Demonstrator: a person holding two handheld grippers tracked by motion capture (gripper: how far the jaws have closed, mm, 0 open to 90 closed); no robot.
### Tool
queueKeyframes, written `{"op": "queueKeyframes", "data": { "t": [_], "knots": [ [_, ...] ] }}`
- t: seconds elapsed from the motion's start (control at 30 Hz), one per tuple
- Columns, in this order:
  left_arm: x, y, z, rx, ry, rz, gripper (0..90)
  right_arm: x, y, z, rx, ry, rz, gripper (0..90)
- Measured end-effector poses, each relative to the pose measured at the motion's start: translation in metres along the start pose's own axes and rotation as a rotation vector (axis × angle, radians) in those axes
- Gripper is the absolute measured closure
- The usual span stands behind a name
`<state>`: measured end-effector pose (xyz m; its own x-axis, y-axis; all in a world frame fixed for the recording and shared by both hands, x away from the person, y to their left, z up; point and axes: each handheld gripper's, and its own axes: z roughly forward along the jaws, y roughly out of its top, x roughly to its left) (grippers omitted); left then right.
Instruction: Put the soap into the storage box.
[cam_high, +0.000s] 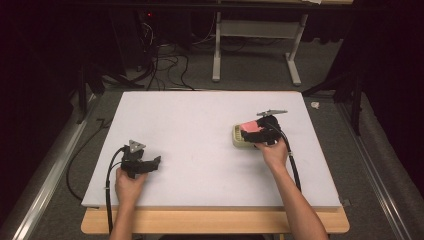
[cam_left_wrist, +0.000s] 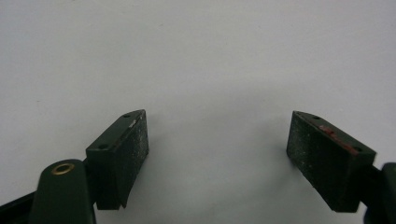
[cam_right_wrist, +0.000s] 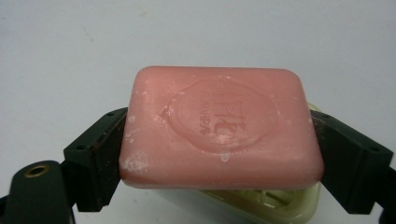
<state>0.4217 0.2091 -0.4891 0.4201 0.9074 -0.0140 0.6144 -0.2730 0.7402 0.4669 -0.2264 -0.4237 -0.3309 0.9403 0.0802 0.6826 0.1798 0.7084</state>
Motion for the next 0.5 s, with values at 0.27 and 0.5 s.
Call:
{"op": "queueKeyframes", "data": {
  "t": [0.27, 0.5],
  "knots": [
    [0.000, 0.000, 0.000, 0.000, 0.000, 0.000, 21.5, 0.000, 0.001, 0.014, 0.036, -0.014, 0.022, 13.7],
    [0.000, 0.000, 0.000, 0.000, 0.000, 0.000, 21.5, -0.002, -0.001, 0.025, 0.069, -0.019, 0.037, 13.6]
  ]
}}
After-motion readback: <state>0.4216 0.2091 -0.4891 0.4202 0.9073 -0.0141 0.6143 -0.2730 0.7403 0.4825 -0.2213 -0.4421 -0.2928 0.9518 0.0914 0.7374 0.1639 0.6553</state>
